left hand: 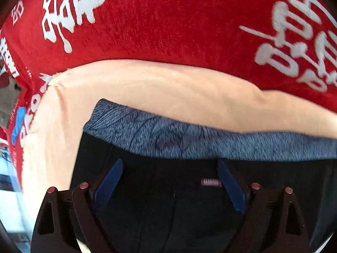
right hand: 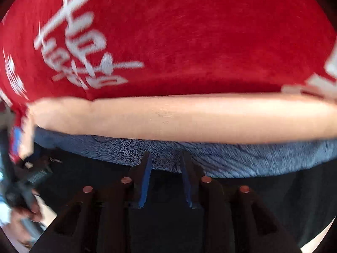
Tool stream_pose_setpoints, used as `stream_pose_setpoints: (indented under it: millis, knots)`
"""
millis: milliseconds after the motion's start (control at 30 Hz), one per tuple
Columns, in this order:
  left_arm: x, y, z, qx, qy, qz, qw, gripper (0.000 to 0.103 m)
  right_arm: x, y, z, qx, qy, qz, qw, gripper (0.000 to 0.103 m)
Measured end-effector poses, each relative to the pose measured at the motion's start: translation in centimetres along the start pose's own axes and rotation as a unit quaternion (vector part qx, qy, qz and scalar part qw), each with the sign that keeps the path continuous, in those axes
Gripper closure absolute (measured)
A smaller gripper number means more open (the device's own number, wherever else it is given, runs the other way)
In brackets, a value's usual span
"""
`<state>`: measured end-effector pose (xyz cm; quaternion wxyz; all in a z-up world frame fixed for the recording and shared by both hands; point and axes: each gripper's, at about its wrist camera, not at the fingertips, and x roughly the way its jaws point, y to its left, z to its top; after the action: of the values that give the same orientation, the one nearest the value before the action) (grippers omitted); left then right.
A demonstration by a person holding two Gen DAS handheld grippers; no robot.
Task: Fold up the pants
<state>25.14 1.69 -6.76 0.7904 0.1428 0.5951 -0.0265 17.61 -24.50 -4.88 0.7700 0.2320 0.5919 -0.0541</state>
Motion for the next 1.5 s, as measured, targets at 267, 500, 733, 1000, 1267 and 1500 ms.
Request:
stream_pose_setpoints:
  millis: [267, 500, 733, 1000, 1267, 1500]
  knots:
    - [-3.0, -2.5, -3.3, 0.013, 0.03, -0.039, 0.9987, 0.011, -4.8, -3.8, -6.7, 0.021, 0.024, 0.014, 0.999, 0.043]
    - [-5.1, -7.2, -5.6, 0.059, 0.04, -0.059, 0.9957, 0.011, -7.2, -8.8, -10.7, 0.079, 0.037, 0.017, 0.996, 0.04]
    - [-7.0, -12.1, -6.8, 0.091, 0.039, -0.072, 0.9925, 0.011, -9.4, -11.7, -13.3, 0.102, 0.032, 0.023, 0.994, 0.035]
    - [-9.5, -18.4, -7.2, 0.136, 0.025, -0.086, 0.9867, 0.011, -10.9, -15.8, -15.6, 0.142, 0.021, 0.025, 0.989, 0.035]
    - [-11.9, -26.4, -8.4, 0.186, 0.015, -0.103, 0.977, 0.011, -13.0, -21.5, -17.0, 0.198, -0.013, 0.015, 0.98, 0.035]
    - [-13.2, -33.0, -8.9, 0.221, 0.004, -0.118, 0.9681, 0.011, -15.1, -27.6, -17.3, 0.257, -0.06, -0.017, 0.964, 0.035]
